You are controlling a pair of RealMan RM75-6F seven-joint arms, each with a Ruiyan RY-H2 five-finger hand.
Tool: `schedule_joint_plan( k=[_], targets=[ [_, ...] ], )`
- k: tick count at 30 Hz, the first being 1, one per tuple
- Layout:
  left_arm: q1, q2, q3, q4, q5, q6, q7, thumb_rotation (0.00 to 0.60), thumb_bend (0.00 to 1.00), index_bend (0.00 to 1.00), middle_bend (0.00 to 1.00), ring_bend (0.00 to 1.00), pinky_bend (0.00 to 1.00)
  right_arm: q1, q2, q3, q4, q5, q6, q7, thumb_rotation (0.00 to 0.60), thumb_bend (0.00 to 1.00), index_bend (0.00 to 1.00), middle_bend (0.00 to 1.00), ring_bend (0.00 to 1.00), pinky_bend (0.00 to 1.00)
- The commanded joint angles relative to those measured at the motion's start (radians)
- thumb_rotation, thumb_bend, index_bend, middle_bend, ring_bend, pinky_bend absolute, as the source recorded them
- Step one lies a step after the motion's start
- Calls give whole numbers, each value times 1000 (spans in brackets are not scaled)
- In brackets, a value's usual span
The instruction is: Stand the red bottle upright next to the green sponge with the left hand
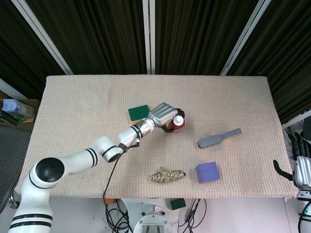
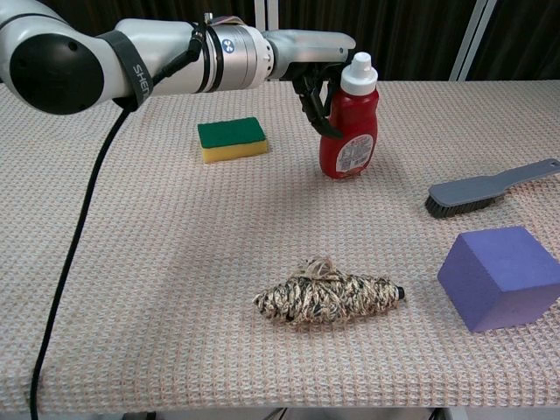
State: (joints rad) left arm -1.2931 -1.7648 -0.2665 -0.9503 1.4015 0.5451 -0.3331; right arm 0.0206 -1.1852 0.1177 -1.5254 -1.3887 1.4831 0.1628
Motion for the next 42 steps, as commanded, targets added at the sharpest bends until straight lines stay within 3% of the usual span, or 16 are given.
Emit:
schedule_joint_plan(
  k=[1, 4, 9, 18, 23, 27, 30, 33, 37, 42],
  targets=[
    [-8, -5, 17, 15, 9, -13, -18, 600, 265, 462, 514, 373, 490, -1, -1, 0, 2, 0, 0, 2, 600, 321, 0, 0, 0, 0],
    [-13, -3, 28, 21, 13, -26, -39, 600, 248, 282, 378, 284, 431, -2, -1, 0, 3, -1, 2, 4, 600, 321, 0, 0, 0, 0],
    [-13, 0, 43, 28, 28, -11, -57, 600, 193, 114, 213, 178, 366, -3, 0, 0, 2, 0, 2, 1, 600, 321, 0, 0, 0, 0],
    [4, 16, 49, 24, 30, 36, -85, 600, 159, 29, 127, 126, 310, 1, -4, -1, 1, -2, -5, -7, 600, 321, 0, 0, 0, 0],
    [63, 124, 72, -84, 48, 116, -49, 600, 150, 23, 96, 85, 269, -2, 6, 3, -4, -3, 2, -4, 600, 321, 0, 0, 0, 0],
    [209, 301, 96, -288, 25, 278, 68, 600, 143, 23, 85, 70, 253, -4, 12, 2, 0, -2, 2, -3, 600, 321, 0, 0, 0, 0],
    [397, 444, 126, -477, -51, 485, 263, 600, 141, 24, 71, 60, 248, -6, 4, -3, 10, -4, 2, -3, 600, 321, 0, 0, 0, 0],
    [586, 530, 186, -631, -91, 707, 414, 600, 139, 28, 70, 49, 235, -13, -12, -9, 19, -14, 17, -8, 600, 321, 0, 0, 0, 0],
    [792, 558, 283, -706, -93, 913, 471, 592, 131, 36, 69, 40, 196, -27, -54, -17, 47, -21, 53, -67, 600, 321, 0, 0, 0, 0],
    [952, 524, 357, -677, -53, 1052, 482, 465, 110, 37, 64, 32, 185, -45, -119, -20, 83, -33, 103, -105, 600, 321, 0, 0, 0, 0]
  ],
)
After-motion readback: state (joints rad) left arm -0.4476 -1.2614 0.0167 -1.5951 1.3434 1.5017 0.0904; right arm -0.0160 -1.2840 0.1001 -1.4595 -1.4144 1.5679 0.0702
